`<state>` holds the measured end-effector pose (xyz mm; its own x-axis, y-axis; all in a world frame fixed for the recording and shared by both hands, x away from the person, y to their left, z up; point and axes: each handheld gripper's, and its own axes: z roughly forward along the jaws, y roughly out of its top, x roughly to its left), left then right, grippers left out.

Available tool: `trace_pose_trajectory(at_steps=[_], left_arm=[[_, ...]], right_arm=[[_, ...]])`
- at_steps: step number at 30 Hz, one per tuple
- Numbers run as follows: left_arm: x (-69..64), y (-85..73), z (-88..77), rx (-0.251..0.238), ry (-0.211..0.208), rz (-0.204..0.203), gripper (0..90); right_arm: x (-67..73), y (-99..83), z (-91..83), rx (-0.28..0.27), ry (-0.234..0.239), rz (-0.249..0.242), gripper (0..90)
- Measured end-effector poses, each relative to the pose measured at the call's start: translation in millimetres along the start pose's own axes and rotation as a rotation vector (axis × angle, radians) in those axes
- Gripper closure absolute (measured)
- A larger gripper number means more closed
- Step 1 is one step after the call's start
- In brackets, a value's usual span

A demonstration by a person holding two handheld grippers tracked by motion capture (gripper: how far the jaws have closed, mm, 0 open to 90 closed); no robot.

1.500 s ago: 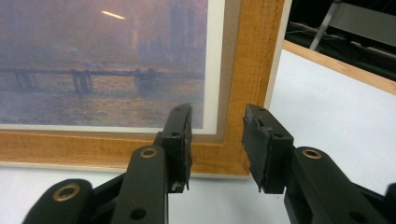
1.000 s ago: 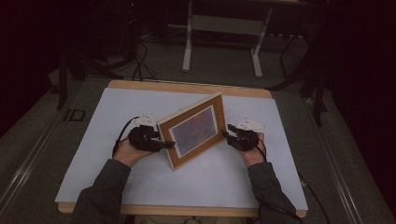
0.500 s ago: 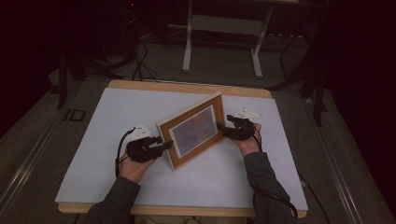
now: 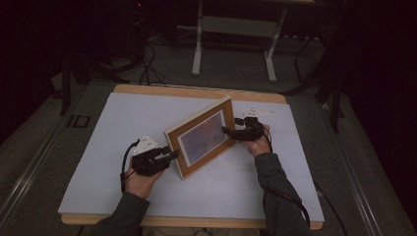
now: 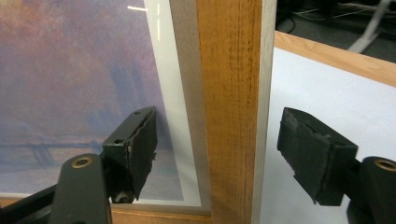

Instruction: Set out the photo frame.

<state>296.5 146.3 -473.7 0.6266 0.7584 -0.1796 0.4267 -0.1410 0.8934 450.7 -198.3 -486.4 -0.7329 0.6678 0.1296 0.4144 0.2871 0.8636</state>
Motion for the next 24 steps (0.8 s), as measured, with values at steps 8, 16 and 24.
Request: trace_pose_trajectory(at_steps=[8, 16, 24], left_arm=[[-6.8, -4.9, -8.3, -0.004, 0.039, -0.011, 66.5], [-10.9, -5.3, -12.1, -0.014, 0.068, -0.041, 68.6], [-8.3, -2.9, -11.2, -0.002, 0.056, -0.040, 69.0]], right_arm=[[-5.6, 1.8, 4.6, 0.002, 0.043, 0.002, 21.3], [-8.5, 2.2, 7.0, 0.008, 0.074, 0.002, 19.4], [-6.9, 2.4, 9.7, 0.028, 0.136, -0.014, 24.3]])
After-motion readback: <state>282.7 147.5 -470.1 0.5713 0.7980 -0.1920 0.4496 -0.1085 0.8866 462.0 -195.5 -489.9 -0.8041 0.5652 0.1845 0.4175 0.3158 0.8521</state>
